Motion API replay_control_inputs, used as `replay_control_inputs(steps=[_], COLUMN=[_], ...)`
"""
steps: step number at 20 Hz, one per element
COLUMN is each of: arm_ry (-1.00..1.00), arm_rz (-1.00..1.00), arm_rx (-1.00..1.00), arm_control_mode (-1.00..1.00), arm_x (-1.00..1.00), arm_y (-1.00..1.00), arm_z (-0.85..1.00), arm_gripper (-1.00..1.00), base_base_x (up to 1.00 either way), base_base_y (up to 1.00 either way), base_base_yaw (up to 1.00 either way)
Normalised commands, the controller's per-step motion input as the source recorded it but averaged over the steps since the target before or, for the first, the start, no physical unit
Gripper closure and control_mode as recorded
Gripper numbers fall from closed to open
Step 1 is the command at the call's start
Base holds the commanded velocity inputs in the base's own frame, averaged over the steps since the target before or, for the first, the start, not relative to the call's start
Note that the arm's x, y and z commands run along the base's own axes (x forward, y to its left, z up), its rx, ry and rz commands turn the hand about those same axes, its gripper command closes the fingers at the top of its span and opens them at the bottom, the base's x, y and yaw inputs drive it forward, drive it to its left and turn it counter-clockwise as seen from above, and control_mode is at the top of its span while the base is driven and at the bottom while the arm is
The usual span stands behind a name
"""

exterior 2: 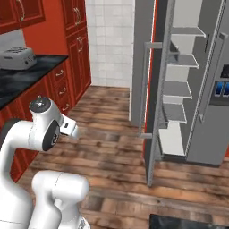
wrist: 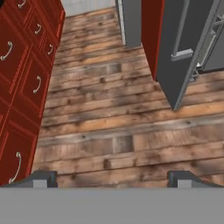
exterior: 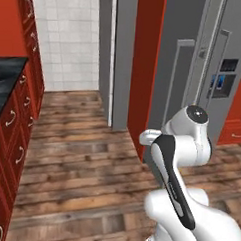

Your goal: Take a sugar cube from the saucer and place it inside the coffee. Then, grab milk from the fridge and place it next to the coffee on the counter to sweeten the coffee.

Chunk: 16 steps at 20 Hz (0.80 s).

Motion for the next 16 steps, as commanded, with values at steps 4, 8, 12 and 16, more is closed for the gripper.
replay_control_inputs(steps=[4, 8, 12, 16], arm_ry=[0.00, 0.00, 0.00, 0.00], arm_rz=[0.00, 0.00, 0.00, 0.00], arm_rx=[0.00, 0.00, 0.00, 0.00], arm_control_mode=[1.00, 1.00, 1.00, 1.00], arm_x=[0.00, 0.00, 0.00, 0.00], arm_y=[0.00, 0.00, 0.00, 0.00], arm_z=[0.00, 0.00, 0.00, 0.00], arm_gripper=[-1.00, -1.00, -1.00, -1.00], base_base_x=[1.00, 1.00, 0.79, -0.12], base_base_y=[0.00, 0.00, 0.00, -0.15], base_base_yaw=[-0.41, -0.56, -0.51, -0.60])
